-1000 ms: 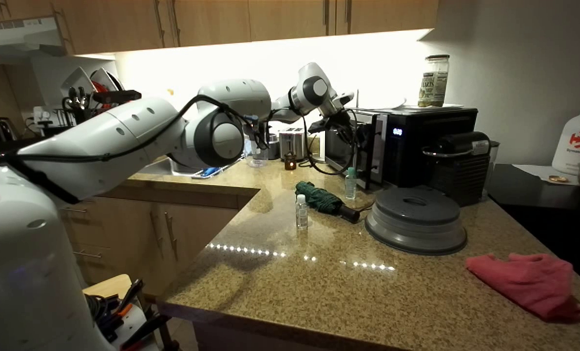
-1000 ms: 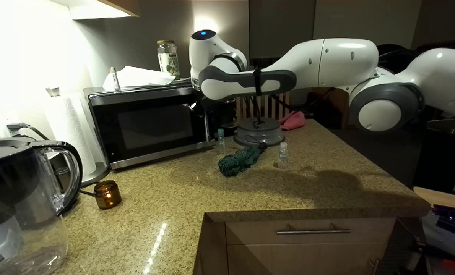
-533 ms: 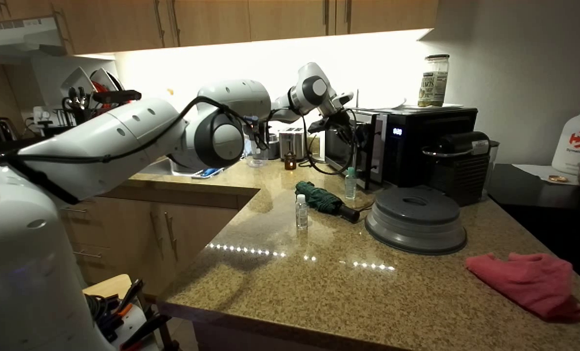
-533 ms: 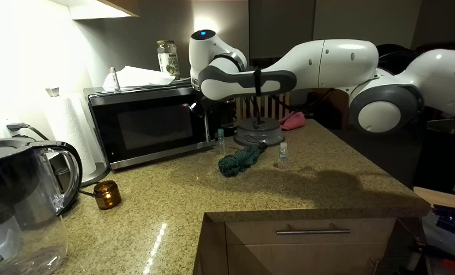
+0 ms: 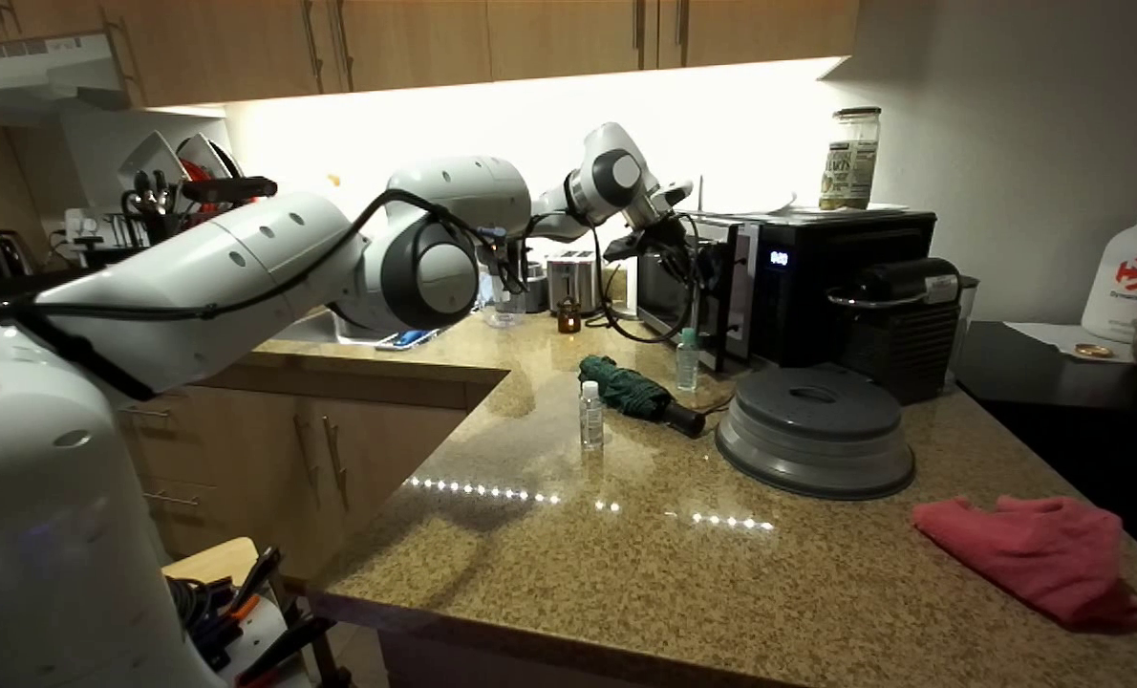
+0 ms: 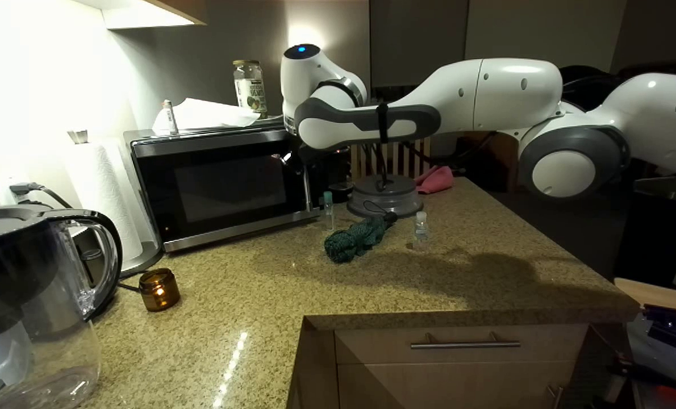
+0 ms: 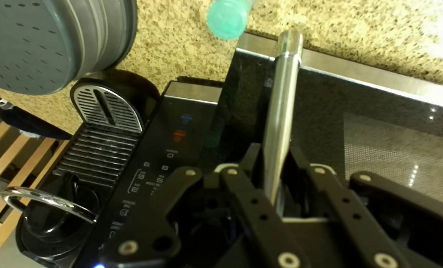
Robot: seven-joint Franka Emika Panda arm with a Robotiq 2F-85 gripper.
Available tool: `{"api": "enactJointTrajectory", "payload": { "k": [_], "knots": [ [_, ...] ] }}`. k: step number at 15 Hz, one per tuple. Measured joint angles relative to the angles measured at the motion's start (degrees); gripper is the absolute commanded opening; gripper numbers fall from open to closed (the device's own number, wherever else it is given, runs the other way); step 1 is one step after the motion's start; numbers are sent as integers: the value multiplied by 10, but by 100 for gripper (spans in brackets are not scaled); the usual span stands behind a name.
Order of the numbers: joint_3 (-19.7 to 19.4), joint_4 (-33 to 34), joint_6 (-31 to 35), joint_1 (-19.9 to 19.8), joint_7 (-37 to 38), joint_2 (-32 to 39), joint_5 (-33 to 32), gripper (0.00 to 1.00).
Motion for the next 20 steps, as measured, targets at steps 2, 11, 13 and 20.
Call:
{"api": "enactJointTrajectory", "payload": {
  "k": [2,11,13,20],
  "knots": [
    [0,0,0,0,0,0,0,46],
    [0,1,-93,38,-15,-9,0,95],
    [0,1,-111,47,-15,-10,0,84],
    [-1,1,-120,55,-15,-10,0,96]
  ]
}}
